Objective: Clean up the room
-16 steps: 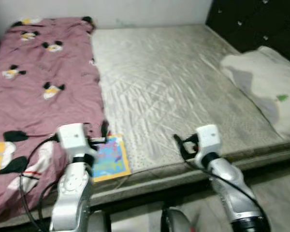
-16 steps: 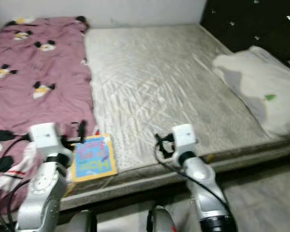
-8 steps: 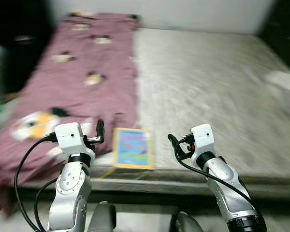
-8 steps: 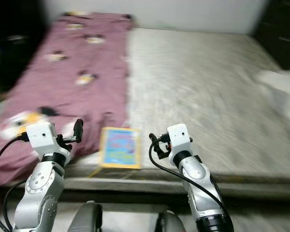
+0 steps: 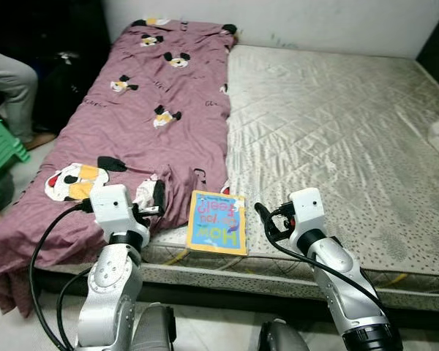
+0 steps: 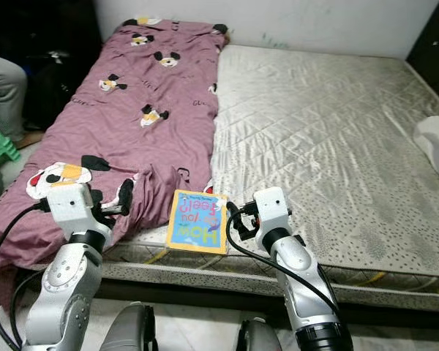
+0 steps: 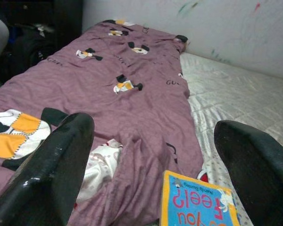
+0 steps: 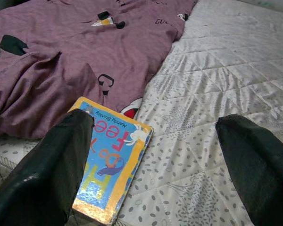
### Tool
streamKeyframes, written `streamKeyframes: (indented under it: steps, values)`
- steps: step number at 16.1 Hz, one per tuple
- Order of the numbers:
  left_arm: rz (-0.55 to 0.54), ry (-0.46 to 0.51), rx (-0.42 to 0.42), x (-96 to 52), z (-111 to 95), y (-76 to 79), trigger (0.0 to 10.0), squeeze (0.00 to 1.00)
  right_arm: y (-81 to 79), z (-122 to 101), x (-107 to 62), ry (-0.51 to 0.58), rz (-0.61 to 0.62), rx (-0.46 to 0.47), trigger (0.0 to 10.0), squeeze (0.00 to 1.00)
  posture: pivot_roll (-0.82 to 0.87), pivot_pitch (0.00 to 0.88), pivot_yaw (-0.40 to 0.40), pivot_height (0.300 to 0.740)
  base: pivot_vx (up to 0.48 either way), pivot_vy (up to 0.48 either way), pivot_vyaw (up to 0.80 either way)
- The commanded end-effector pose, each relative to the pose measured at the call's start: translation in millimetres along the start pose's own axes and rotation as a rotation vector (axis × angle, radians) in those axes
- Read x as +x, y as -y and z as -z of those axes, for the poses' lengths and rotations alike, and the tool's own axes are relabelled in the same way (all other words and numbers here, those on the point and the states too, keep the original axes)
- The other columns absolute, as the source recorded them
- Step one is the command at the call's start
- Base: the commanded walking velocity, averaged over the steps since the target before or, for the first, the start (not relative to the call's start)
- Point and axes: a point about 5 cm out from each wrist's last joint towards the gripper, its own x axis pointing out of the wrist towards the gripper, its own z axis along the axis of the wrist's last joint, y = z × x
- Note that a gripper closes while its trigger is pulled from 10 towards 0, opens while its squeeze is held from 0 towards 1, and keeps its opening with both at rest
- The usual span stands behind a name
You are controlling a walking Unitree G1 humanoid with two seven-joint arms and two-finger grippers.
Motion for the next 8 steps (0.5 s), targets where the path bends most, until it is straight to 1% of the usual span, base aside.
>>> streamKeyframes:
  steps: [1,8]
  values:
    - [0.012,0.004,-0.005,-0.3,0.1,1.6,10.0,0.0,4.3,-0.1,0.0,0.003,0.015,0.005,10.0,0.0,0.01,0.099,-0.047,0.651,0.281,0.0,0.0]
    - [0.02,0.0,-0.009,-1.4,1.0,2.7,10.0,0.0,5.0,1.6,-0.2,-0.002,0.016,0.0,10.0,0.0,0.01,0.092,-0.052,0.651,0.296,0.0,0.0]
